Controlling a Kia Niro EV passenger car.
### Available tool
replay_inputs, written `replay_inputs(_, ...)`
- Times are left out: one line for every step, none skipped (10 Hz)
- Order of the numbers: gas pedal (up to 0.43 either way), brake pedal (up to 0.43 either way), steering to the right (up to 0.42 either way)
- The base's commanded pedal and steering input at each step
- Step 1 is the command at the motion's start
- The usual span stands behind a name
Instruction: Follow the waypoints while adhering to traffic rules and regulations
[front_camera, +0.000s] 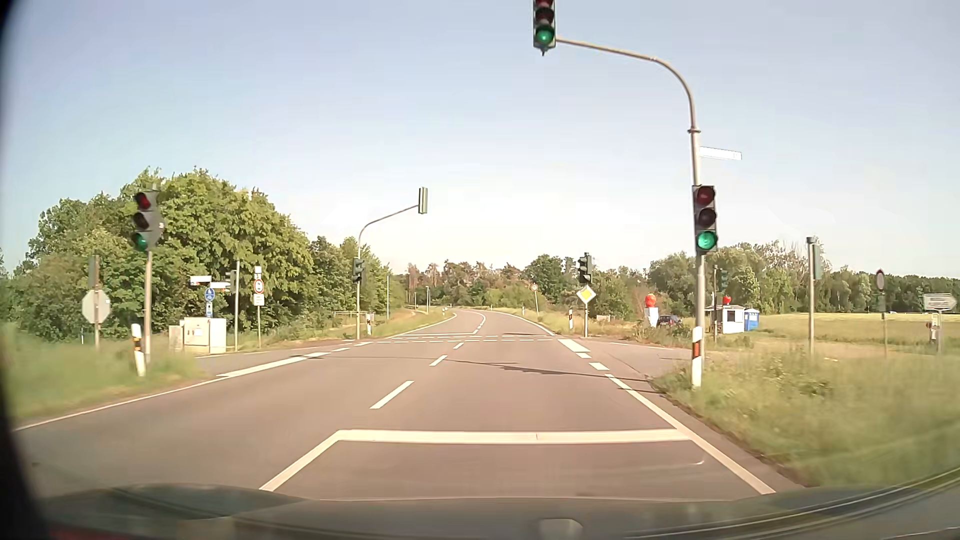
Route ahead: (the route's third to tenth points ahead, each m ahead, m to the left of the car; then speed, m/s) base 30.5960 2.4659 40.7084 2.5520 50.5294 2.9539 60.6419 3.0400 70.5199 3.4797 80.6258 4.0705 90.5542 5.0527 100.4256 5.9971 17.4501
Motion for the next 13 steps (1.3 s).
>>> replay_inputs(0.0,0.024,0.0)
replay_inputs(0.0,0.024,0.0)
replay_inputs(0.0,0.024,0.0)
replay_inputs(0.0,0.024,0.0)
replay_inputs(0.0,0.024,0.0)
replay_inputs(0.0,0.024,0.0)
replay_inputs(0.0,0.024,0.0)
replay_inputs(0.02,0.024,-0.001)
replay_inputs(0.02,0.024,-0.001)
replay_inputs(0.02,0.024,-0.001)
replay_inputs(0.02,0.024,-0.002)
replay_inputs(0.02,0.024,-0.003)
replay_inputs(0.02,0.024,-0.003)
